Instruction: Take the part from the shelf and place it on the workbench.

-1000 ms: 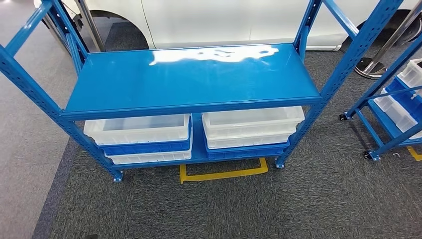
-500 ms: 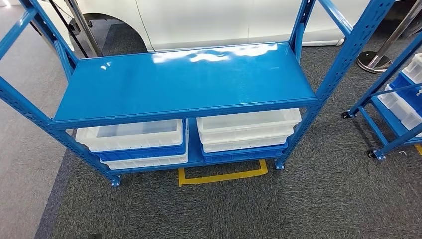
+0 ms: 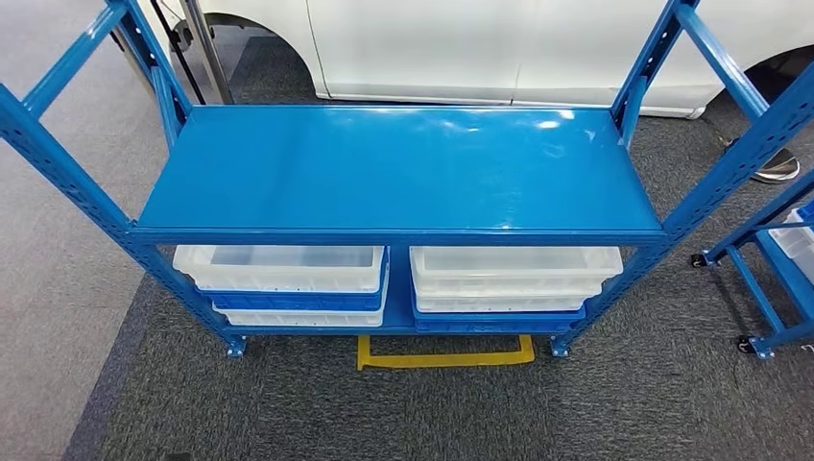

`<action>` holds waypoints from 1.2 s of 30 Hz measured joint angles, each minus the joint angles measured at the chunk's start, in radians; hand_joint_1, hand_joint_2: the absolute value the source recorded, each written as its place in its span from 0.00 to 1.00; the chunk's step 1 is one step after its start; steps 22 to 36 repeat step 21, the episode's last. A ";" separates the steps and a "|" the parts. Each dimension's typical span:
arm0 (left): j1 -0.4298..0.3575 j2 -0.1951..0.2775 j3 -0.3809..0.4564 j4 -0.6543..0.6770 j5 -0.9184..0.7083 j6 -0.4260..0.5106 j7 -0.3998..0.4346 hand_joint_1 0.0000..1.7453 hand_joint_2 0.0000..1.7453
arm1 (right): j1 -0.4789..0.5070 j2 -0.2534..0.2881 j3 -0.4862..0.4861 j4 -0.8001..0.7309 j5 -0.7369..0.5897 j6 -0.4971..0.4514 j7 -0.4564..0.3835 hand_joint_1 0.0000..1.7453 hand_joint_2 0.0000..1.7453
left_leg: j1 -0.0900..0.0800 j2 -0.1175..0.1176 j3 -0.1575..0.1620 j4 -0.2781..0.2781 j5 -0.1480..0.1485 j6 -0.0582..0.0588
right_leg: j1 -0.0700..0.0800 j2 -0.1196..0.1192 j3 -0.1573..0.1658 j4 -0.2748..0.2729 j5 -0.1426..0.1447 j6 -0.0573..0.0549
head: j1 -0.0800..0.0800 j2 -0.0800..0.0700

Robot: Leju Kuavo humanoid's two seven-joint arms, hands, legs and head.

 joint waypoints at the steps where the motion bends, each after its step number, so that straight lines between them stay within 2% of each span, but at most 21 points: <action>1: 0.000 -0.001 0.001 0.000 -0.002 0.003 -0.001 0.00 1.00 | 0.000 0.000 -0.001 0.000 0.002 -0.008 0.012 0.00 1.00 | 0.002 -0.004 0.005 0.004 -0.005 -0.002 | -0.007 0.000 0.019 -0.057 0.047 0.008 | 0.000 0.000; 3: -0.001 -0.001 0.004 0.000 -0.004 0.005 -0.002 0.00 1.00 | 0.000 0.003 -0.007 0.000 0.000 -0.023 0.017 0.00 1.00 | 0.002 -0.011 0.008 0.016 -0.018 -0.012 | -0.016 0.003 0.063 -0.175 0.112 0.018 | 0.000 0.000; 4: -0.001 -0.001 0.006 0.000 -0.004 0.006 -0.002 0.00 1.00 | 0.000 0.006 -0.010 0.000 -0.002 -0.030 0.015 0.00 1.00 | 0.000 -0.014 0.007 0.021 -0.022 -0.018 | -0.017 0.005 0.075 -0.210 0.124 0.017 | -0.001 0.000; 5: -0.002 -0.001 0.008 0.000 -0.004 0.007 -0.001 0.00 1.00 | -0.001 0.008 -0.013 0.000 -0.003 -0.034 0.012 0.00 1.00 | -0.003 -0.015 0.005 0.025 -0.025 -0.022 | -0.016 0.007 0.078 -0.221 0.123 0.014 | -0.002 0.000; 7: -0.002 -0.002 0.010 0.000 -0.005 0.008 0.002 0.00 1.00 | -0.003 0.011 -0.016 -0.001 -0.002 -0.038 0.006 0.00 1.00 | -0.003 -0.016 0.005 0.024 -0.025 -0.026 | -0.012 0.008 0.076 -0.223 0.124 0.006 | -0.002 0.000; 14: -0.002 -0.004 0.027 0.000 -0.004 -0.003 0.020 0.00 1.00 | -0.003 0.014 -0.023 -0.001 0.010 -0.037 -0.004 0.00 1.00 | 0.000 -0.017 0.010 0.015 -0.023 -0.035 | -0.006 0.008 0.076 -0.223 0.122 -0.002 | -0.002 0.000; 21: 0.006 -0.001 -0.001 0.000 0.030 -0.009 0.065 0.00 1.00 | 0.001 0.005 0.005 -0.007 -0.027 -0.008 -0.015 0.00 1.00 | 0.000 -0.017 0.010 0.014 -0.023 -0.037 | -0.004 0.008 0.077 -0.223 0.121 -0.003 | -0.002 0.000; 36: 0.006 -0.001 -0.001 0.000 0.030 -0.009 0.065 0.00 1.00 | 0.001 0.005 0.005 -0.007 -0.027 -0.008 -0.015 0.00 1.00 | 0.000 -0.017 0.010 0.014 -0.023 -0.037 | -0.004 0.008 0.077 -0.223 0.121 -0.003 | -0.002 0.000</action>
